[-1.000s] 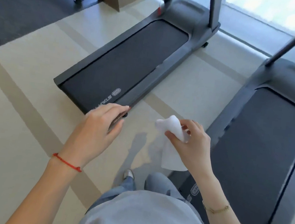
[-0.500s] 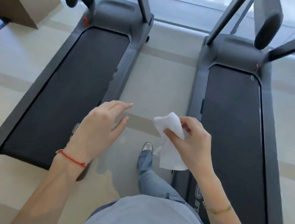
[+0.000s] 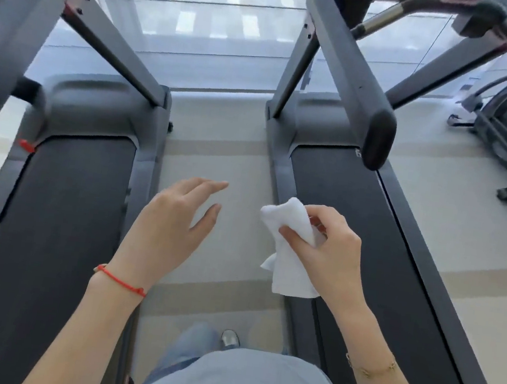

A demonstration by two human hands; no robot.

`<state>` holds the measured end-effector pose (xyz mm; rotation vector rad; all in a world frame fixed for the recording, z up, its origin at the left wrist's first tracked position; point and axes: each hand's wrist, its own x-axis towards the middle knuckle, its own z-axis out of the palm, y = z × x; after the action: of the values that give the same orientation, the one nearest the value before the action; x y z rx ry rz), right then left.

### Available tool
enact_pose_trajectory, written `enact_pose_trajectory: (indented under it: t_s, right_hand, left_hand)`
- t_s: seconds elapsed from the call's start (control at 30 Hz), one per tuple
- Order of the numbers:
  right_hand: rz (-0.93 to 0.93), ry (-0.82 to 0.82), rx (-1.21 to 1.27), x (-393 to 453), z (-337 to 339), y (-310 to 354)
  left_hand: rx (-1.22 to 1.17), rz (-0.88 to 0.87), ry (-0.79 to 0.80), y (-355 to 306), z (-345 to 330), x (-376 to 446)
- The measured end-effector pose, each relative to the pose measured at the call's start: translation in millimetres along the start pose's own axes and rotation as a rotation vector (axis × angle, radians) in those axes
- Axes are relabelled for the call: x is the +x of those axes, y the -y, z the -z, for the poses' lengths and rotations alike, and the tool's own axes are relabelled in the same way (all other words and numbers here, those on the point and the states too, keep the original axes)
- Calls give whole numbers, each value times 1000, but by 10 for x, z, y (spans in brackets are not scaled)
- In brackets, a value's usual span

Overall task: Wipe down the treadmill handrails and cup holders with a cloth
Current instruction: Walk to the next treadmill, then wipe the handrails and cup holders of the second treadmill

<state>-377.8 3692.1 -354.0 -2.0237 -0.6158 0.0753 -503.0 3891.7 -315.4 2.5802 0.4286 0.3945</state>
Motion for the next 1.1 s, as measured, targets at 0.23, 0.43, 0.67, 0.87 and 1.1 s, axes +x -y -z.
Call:
enact_pose_trajectory:
  t_s: [0.23,0.43,0.67,0.87,1.1]
  right_hand:
    - [-85,-207,-45,999,35,8]
    - [-150,-506,-56,1776,223,83]
    - [-131,-903,-58,2691,567,418]
    - [-77,-1113,-275,3246,719,483]
    - [-114,-877,-718,3334,534,114]
  left_hand:
    - [-85,-240,83,171,-203,1578]
    - [-133,-543,130,243,-442,3003]
    - [-144,-851,195,125,-461,4458]
    - [-153,-983,292,-14,-605,5213]
    - [-192,-1044,419,-101,-914,5556]
